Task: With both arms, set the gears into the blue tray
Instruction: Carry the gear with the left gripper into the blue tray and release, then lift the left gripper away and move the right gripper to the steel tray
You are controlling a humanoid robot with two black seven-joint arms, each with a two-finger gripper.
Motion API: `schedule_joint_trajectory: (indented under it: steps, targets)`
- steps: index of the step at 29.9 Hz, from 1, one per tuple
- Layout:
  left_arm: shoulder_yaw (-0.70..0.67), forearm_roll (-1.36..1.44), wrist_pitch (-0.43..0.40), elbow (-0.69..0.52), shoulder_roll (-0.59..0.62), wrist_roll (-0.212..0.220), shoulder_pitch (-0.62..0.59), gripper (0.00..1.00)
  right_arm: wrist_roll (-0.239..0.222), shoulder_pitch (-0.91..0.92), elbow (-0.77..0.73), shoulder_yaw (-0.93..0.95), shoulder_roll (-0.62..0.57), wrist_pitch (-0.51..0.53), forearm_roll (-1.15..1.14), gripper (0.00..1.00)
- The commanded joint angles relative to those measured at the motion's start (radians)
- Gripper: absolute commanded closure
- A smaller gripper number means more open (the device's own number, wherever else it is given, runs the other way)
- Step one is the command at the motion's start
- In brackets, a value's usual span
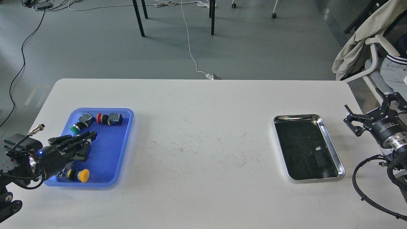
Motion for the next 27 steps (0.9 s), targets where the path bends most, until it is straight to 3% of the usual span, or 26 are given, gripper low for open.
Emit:
schedule_joint_trajectory:
  steps: [1,5,11,15,18,27]
  targets:
    - [0.001,-0.002,0.001,0.049,-0.037,-0.007,0.001,0.90,0.001,0.001,0.001,0.000,-0.003,0.000,0.000,0.02]
    - [-0.001,-0.003,0.003,0.072,-0.063,-0.007,-0.002,0.84,0.001,0.001,0.000,0.000,-0.003,0.000,-0.001,0.02]
    - [-0.002,-0.002,0.004,0.084,-0.079,-0.006,-0.010,0.62,0.001,-0.001,0.010,0.000,-0.004,0.000,0.000,0.02]
    - [-0.002,0.000,0.009,0.081,-0.077,-0.007,-0.016,0.42,0.001,0.002,0.012,0.002,-0.003,0.000,0.000,0.02]
    - [-0.011,-0.002,0.011,0.064,-0.068,-0.009,-0.022,0.19,0.000,0.007,0.014,0.002,-0.003,0.000,0.000,0.02]
    - [-0.018,-0.317,-0.003,0.030,-0.036,0.014,-0.254,0.06,0.000,0.021,0.037,-0.005,-0.006,0.000,-0.001,0.02]
